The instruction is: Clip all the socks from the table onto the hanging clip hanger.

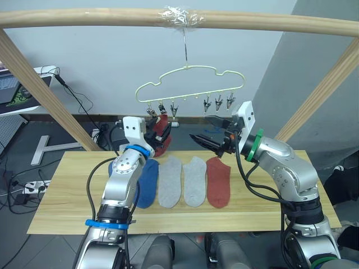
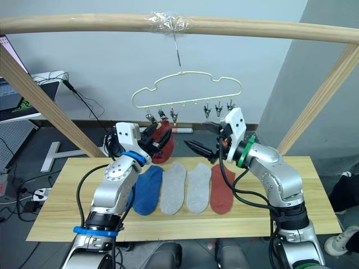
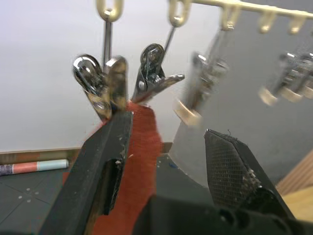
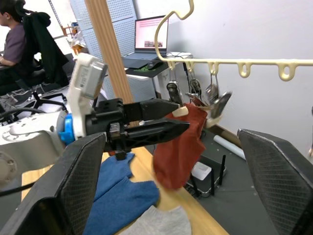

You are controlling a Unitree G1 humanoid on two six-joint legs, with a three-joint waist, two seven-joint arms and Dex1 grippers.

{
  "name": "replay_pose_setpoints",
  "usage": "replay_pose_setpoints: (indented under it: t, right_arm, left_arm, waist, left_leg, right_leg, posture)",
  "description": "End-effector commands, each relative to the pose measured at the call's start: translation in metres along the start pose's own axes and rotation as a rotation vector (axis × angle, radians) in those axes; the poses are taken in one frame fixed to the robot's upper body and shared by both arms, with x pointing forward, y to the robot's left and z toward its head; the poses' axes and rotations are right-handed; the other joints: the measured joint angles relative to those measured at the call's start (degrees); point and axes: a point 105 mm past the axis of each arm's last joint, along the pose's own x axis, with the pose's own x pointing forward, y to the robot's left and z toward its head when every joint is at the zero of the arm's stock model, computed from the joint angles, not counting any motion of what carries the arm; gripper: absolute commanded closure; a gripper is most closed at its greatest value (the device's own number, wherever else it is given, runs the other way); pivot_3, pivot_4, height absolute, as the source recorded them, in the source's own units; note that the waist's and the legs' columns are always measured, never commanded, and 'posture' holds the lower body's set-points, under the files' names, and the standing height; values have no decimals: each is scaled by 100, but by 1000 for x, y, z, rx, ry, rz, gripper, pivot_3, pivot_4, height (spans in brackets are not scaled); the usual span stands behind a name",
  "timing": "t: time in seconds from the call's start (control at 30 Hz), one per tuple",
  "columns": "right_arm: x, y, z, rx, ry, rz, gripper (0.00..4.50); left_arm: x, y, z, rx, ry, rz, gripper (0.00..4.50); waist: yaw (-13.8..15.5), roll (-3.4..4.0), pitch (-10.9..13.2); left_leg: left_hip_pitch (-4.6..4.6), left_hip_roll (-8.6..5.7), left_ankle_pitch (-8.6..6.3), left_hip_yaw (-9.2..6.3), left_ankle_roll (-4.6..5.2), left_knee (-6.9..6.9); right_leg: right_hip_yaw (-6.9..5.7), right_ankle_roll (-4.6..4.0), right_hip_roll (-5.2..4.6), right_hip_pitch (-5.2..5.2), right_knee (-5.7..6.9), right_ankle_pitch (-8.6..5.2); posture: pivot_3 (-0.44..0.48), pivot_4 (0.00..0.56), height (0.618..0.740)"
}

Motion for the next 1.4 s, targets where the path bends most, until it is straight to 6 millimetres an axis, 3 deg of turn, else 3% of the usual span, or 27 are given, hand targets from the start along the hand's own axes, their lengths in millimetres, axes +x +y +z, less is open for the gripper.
replay_pose_setpoints:
  t: [0.03, 0.2, 0.47, 0.8, 1.03, 1.17, 1.4]
  right_arm:
    - [-1, 1, 18, -42, -61, -5, 0]
    - [-3, -2, 17, -44, -59, -24, 0]
    - [-4, -4, 18, -43, -64, -42, 0]
    - [-6, -3, 25, -61, -88, -32, 0]
    - [-6, -2, 31, -80, -100, -18, 0]
    - [-1, 6, 42, -114, -123, 30, 0]
    - [2, 12, 55, -145, -150, 70, 0]
  left_arm:
    - [17, 0, 20, 45, -87, 21, 1823]
    - [30, -4, 27, 23, -122, 9, 1823]
    - [29, -21, 29, -71, -141, -96, 1823]
    - [-7, -16, 14, -39, -93, -42, 1823]
    - [-27, -28, 10, -8, -72, -65, 1823]
    - [-21, -7, 9, 10, -73, 71, 1823]
    - [-12, 4, 11, 28, -78, 109, 1823]
  waist:
    - [3, 0, 0]
    - [-14, 0, 0]
    - [-36, 0, 0]
    - [-132, 0, 0]
    - [-137, 0, 0]
    - [-136, 0, 0]
    - [-140, 0, 0]
  left_leg:
    - [0, 0, 0, -1, 0, 0]
    - [1, -2, 0, 5, 0, 1]
    - [2, 2, 0, 4, 0, 1]
    - [5, 5, 0, 1, 1, 3]
    - [8, 4, 0, 5, 1, 13]
    - [7, 4, -1, 1, 2, 36]
    - [12, 0, 0, 8, 4, 82]
  right_leg:
    - [-1, 0, 0, 0, 1, 0]
    - [-2, 0, 0, 0, 3, 1]
    - [-1, 0, 0, -1, 10, 2]
    - [2, 0, 0, 0, 17, 2]
    - [6, 0, 0, 3, 22, 2]
    - [3, 0, 1, 3, 47, 1]
    - [4, 26, 13, 9, 79, -14]
  posture:
    - [-17, 181, 740]
    - [-24, 183, 740]
    - [-28, 186, 740]
    - [-25, 191, 740]
    - [-15, 192, 740]
    - [-10, 192, 740]
    - [-9, 188, 740]
